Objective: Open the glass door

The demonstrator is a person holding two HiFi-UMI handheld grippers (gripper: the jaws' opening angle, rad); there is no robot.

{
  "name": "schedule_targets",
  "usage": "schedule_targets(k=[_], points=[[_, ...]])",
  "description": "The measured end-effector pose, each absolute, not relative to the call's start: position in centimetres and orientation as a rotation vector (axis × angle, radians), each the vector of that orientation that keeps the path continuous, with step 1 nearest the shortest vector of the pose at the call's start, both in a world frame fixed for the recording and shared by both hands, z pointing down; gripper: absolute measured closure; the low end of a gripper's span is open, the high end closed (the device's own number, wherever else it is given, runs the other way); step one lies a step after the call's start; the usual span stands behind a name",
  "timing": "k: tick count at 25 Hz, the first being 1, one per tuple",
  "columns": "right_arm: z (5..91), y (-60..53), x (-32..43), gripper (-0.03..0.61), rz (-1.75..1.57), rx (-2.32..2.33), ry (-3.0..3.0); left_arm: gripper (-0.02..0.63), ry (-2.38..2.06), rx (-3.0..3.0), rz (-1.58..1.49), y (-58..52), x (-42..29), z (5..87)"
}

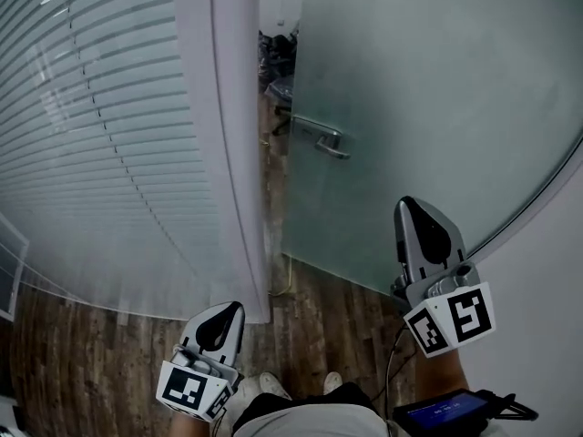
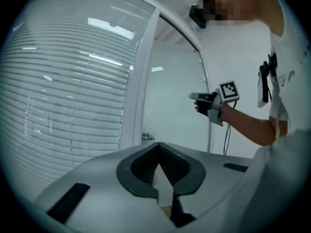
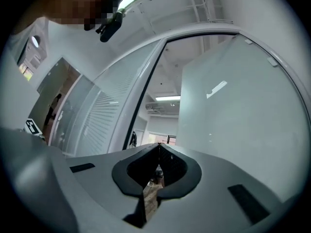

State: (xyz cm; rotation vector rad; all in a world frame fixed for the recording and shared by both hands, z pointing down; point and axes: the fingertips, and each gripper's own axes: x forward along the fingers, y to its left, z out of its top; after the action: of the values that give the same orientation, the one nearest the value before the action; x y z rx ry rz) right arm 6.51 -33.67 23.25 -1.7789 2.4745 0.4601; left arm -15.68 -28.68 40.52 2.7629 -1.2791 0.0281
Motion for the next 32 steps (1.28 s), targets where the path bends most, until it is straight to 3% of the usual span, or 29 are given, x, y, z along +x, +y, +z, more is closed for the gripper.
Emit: schedule_targets(k=[8, 20, 32], points=[[26.1, -28.7, 5.7, 0.575, 0.335, -1.663, 2.549, 0.615, -1.392, 2.755, -0.03, -27.0, -15.1, 37.7], [27.3, -23.5, 10.2, 0.577, 0.233, -1.435, 2.687, 0.615, -1.694, 2.655, 0.012, -20.5, -11.4, 33.7], [27.5, -20.9, 7.2, 0.578, 0.222, -1.275, 2.766, 0.615, -1.882, 2.541, 0.02, -15.2, -14.6, 31.8]])
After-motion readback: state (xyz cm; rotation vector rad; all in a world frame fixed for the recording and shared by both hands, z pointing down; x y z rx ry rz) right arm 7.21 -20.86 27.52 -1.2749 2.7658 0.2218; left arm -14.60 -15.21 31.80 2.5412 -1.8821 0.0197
